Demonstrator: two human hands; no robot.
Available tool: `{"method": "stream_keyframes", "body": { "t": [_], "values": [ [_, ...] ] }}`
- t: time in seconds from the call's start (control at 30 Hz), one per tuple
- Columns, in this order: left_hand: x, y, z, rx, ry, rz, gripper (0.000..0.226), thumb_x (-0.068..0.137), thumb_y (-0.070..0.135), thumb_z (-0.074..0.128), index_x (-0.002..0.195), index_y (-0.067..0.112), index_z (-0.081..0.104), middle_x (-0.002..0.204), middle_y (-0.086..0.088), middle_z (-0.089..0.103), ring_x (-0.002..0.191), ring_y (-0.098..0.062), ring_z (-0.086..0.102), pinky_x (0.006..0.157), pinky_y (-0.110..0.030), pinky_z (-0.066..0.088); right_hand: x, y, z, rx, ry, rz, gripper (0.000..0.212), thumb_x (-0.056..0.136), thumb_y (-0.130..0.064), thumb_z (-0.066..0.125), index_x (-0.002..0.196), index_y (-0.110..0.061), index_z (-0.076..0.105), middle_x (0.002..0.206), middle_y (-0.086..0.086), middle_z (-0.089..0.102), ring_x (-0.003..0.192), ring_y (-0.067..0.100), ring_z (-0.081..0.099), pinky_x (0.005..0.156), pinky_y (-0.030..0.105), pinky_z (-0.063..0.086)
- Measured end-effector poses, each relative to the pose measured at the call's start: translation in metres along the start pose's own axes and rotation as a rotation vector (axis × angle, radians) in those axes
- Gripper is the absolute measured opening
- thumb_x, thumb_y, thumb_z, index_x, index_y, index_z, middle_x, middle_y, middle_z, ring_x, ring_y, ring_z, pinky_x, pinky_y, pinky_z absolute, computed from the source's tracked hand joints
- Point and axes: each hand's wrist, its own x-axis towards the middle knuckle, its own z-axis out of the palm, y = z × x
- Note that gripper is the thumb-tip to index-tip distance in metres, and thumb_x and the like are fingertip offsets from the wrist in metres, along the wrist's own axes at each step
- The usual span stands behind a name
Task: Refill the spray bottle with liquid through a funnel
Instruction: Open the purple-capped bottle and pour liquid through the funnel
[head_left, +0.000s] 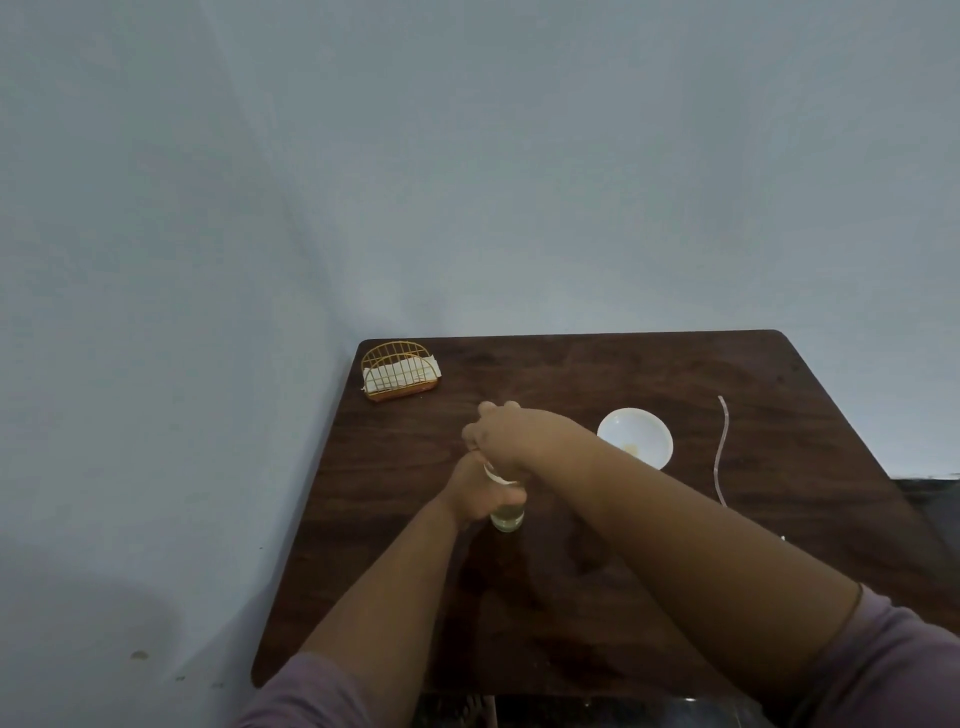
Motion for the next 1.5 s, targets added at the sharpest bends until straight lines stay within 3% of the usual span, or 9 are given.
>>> {"method": "stream_keyframes", "body": {
  "t": [0.13,0.2,0.33,0.5,0.6,0.73,0.83,1.1,1.5],
  "values": [
    [0.0,0.0,0.001,0.005,-0.001,-0.007,0.028,0.065,0.001,0.073,0.092,0.004,0.069,0.092,-0.012,0.072,0.086,-0.021,0.069,0.08,-0.042,0.055,-0.002,0.018,-0.004,0.096,0.116,-0.141,0.031,0.081,0.005,0.061,0.105,-0.015,0.062,0.12,0.006,0.046,0.108,0.028,0.051,0.077,0.03,0.046],
    [-0.001,0.001,0.0,-0.022,0.007,-0.028,0.028,0.065,-0.004,0.073,0.092,-0.003,0.068,0.092,-0.016,0.072,0.08,-0.017,0.066,0.075,-0.038,0.055,0.0,0.029,0.001,0.237,0.244,-0.177,0.035,0.072,0.011,0.066,0.092,-0.018,0.06,0.113,0.002,0.047,0.103,0.025,0.053,0.077,0.031,0.051],
    [-0.005,0.002,0.002,-0.132,0.026,-0.079,0.035,0.065,-0.013,0.072,0.099,-0.004,0.067,0.09,-0.006,0.07,0.07,-0.004,0.064,0.063,-0.017,0.053,-0.005,0.053,0.022,0.692,0.479,-0.232,0.056,0.069,0.001,0.075,0.114,-0.024,0.051,0.117,-0.003,0.049,0.104,0.015,0.053,0.079,0.023,0.049],
    [-0.006,0.001,0.004,-0.189,0.048,-0.103,0.039,0.067,-0.011,0.073,0.102,0.005,0.07,0.091,-0.001,0.072,0.083,-0.014,0.067,0.067,-0.019,0.053,-0.034,0.08,0.05,1.659,0.647,-0.207,0.05,0.074,-0.002,0.077,0.119,-0.016,0.061,0.123,0.009,0.062,0.112,0.024,0.059,0.096,0.035,0.05],
    [-0.008,0.003,0.01,-0.226,0.096,-0.146,0.04,0.068,-0.007,0.075,0.102,0.011,0.069,0.087,0.003,0.07,0.083,-0.014,0.067,0.069,-0.024,0.053,-0.062,0.113,0.073,1.889,0.816,-0.035,0.056,0.065,-0.005,0.081,0.116,-0.014,0.059,0.122,0.012,0.061,0.114,0.028,0.059,0.095,0.039,0.052],
    [-0.007,-0.004,0.02,-0.27,0.178,-0.221,0.044,0.068,-0.001,0.08,0.107,0.016,0.067,0.097,0.001,0.07,0.09,-0.014,0.066,0.086,-0.039,0.055,-0.093,0.142,0.133,1.634,1.067,0.458,0.062,0.064,-0.018,0.087,0.114,-0.027,0.05,0.116,0.001,0.056,0.104,0.018,0.058,0.085,0.033,0.054],
    [-0.007,-0.008,0.027,-0.29,0.273,-0.249,0.05,0.066,0.003,0.083,0.112,0.014,0.067,0.103,-0.004,0.071,0.097,-0.022,0.067,0.09,-0.047,0.055,-0.103,0.145,0.194,1.326,1.009,0.673,0.058,0.067,-0.027,0.084,0.114,-0.028,0.05,0.114,-0.003,0.052,0.102,0.015,0.054,0.082,0.029,0.051],
    [-0.01,-0.009,0.033,-0.384,0.358,-0.292,0.052,0.065,0.001,0.084,0.112,0.011,0.064,0.106,-0.01,0.07,0.1,-0.028,0.067,0.09,-0.053,0.055,-0.095,0.136,0.305,1.026,0.776,0.759,0.049,0.062,-0.023,0.086,0.103,-0.013,0.062,0.103,0.003,0.058,0.097,0.02,0.055,0.08,0.026,0.042],
    [-0.008,-0.006,0.032,-0.42,0.321,-0.313,0.05,0.068,-0.003,0.082,0.11,0.014,0.062,0.109,-0.011,0.069,0.103,-0.03,0.066,0.092,-0.053,0.053,-0.082,0.129,0.311,0.929,0.744,0.765,0.054,0.064,-0.027,0.086,0.11,-0.01,0.061,0.109,0.007,0.055,0.101,0.023,0.054,0.084,0.033,0.047]
  ]
}}
